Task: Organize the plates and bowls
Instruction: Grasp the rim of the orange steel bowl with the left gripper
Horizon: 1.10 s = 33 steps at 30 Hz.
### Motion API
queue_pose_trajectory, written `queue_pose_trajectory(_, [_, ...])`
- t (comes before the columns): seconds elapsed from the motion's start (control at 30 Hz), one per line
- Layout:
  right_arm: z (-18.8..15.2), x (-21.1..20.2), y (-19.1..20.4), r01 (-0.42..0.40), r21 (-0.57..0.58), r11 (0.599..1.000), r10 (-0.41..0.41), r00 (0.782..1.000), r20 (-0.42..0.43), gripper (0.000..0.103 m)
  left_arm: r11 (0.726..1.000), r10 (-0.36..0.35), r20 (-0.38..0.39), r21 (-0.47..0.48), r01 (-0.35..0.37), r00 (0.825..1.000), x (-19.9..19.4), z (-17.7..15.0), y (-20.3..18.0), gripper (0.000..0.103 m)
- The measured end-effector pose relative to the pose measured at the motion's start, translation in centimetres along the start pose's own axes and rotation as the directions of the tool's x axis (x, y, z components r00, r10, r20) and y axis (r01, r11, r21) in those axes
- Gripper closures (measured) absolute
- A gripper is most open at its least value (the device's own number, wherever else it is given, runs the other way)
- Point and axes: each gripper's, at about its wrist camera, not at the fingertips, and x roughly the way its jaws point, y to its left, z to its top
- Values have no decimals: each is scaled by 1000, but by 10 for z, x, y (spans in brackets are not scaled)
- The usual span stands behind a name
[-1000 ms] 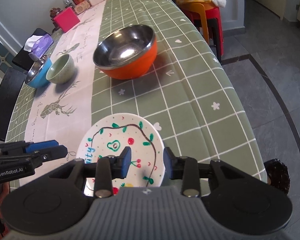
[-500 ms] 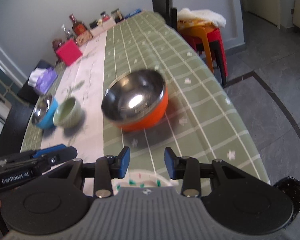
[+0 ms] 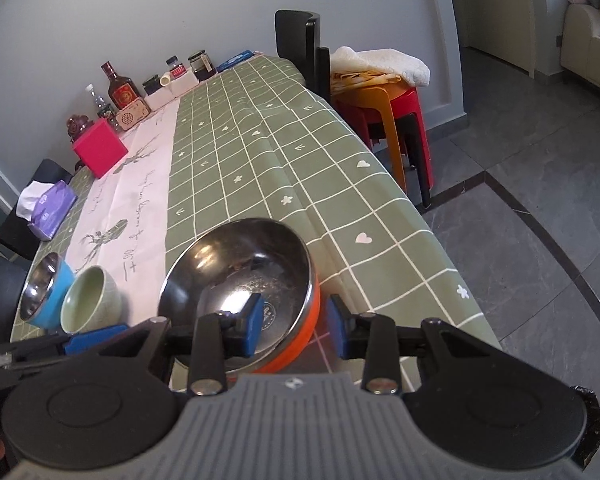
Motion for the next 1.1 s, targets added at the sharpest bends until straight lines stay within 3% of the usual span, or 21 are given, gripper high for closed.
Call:
queue_pose_trajectory(0.17, [1,8,-9,-11,32,999,12,1000,-22,79,1000,11,-26,-4,-11,1000,14,5,-1,49])
queue_pose_trajectory(0.43, [0,15,-9,-19,33,999,21,999,-47,91,999,30,-45,-11,-31,999,21,7,1,84])
queue_pose_trajectory(0.7, [0,9,-7,-31,49,998,33,999,-41,93,999,37,-42,-35,-38,998,14,7,2,86])
queue_pose_trajectory(1.1, [-26,-26,26,-132,6,991,132,990,-48,94,994,89,-5,-60,-89,996,-57,-17,14,86])
